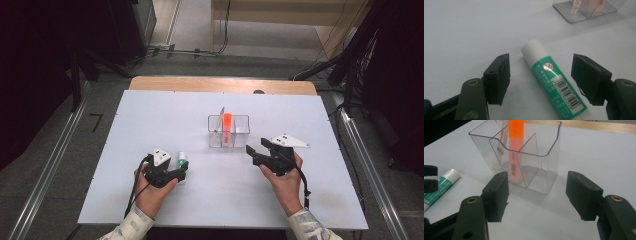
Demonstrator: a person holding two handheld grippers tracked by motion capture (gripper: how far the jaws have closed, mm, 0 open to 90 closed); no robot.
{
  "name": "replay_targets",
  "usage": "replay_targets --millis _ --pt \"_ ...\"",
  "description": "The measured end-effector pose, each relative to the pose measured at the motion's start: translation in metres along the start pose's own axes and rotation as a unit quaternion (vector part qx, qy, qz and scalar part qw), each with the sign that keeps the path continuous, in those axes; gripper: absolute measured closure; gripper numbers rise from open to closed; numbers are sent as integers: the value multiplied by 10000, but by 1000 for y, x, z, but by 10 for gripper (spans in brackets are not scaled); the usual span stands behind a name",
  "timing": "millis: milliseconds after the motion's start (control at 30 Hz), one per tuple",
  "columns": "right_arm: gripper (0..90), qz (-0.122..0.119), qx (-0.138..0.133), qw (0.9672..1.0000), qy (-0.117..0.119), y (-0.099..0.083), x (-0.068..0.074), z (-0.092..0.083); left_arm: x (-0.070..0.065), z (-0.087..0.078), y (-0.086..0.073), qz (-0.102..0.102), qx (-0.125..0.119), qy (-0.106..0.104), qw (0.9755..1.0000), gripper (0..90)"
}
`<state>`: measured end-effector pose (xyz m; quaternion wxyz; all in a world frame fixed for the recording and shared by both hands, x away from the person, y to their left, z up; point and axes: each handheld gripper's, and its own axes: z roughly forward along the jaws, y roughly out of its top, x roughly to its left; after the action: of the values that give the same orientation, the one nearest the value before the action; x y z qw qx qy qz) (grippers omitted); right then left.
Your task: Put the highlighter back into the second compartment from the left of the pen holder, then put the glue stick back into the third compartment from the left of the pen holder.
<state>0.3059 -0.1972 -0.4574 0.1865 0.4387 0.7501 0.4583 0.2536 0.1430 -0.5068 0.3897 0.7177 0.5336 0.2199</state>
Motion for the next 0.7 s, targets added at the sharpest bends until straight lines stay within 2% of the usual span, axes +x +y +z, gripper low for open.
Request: replay_targets --millis 500,700 --pt "336 5 42 10000 -4 -1 1 1 -1 1 0 25 4 6 10000 316" --pt "336 23 56 10000 -15 -1 0 1 -2 3 -1 28 86 -29 10000 317"
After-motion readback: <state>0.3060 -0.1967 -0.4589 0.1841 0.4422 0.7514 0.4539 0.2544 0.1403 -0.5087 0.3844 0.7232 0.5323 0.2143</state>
